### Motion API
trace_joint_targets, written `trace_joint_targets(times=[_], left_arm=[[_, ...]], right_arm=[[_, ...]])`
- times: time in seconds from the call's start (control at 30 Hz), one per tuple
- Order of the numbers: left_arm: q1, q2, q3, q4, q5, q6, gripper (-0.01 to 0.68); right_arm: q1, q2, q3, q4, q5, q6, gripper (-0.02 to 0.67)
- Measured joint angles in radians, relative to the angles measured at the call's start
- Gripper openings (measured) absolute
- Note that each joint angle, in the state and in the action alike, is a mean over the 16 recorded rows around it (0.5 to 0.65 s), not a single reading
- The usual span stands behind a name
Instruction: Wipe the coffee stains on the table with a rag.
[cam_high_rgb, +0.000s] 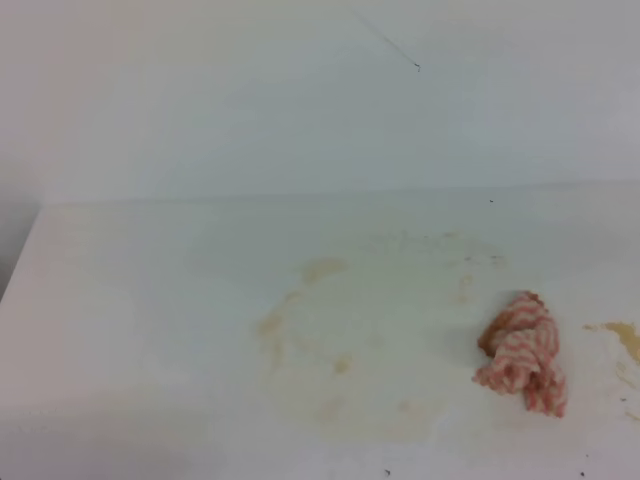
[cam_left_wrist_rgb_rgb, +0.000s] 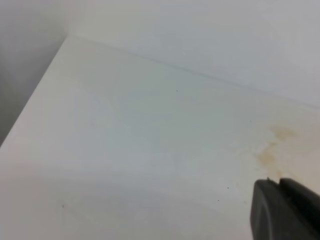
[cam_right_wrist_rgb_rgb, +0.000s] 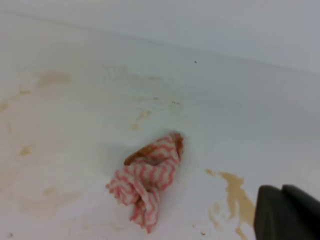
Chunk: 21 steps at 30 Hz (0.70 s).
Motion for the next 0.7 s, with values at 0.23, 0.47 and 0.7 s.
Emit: trace_joint_targets(times=[0.23,0.47,0.7], left_arm=[[0.000,0.000,0.000,0.000,0.000,0.000,-0.003],[0.000,0.000,0.000,0.000,0.000,0.000,-0.003],[0.000,0.000,0.000,0.000,0.000,0.000,-0.003]], right_arm=[[0.000,-0.056,0.000,0.005,0.022,0.002,0.001],[0.000,-0.213,0.031,-0.020,-0.013,-0.012,0.001],[0.000,-0.470,0.238,-0.056,-0.217,-0.035,0.000]])
